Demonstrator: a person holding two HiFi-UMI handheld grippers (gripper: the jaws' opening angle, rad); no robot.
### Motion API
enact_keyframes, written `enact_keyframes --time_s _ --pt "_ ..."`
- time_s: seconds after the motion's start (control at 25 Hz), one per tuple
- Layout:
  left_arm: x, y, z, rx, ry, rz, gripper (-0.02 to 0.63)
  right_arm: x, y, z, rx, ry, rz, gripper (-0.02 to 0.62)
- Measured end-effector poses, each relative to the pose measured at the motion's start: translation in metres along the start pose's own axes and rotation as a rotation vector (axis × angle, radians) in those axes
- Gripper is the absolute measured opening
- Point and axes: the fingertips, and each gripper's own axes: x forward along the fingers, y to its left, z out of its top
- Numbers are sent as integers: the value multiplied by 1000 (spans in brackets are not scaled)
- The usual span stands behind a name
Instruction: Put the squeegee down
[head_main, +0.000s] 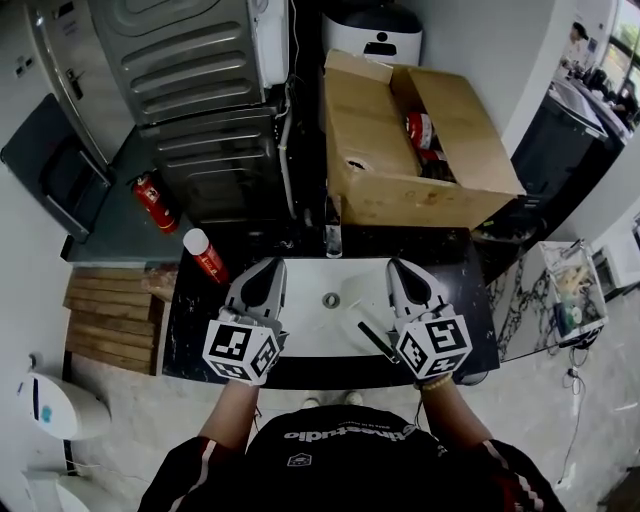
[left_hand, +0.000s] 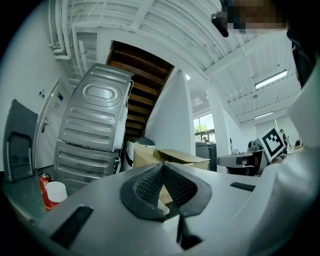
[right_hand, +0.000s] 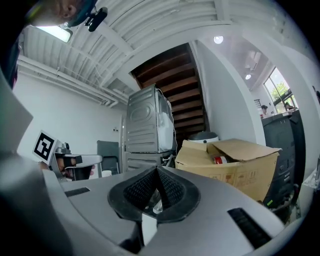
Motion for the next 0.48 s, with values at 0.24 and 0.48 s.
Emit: enact_keyframes --time_s 0.24,0.48 --pt "-3 -2 -1 0 6 -17 12 -2 8 1 -3 3 5 37" --pt "-2 -4 1 -5 5 -24 12 -4 9 2 2 9 14 37"
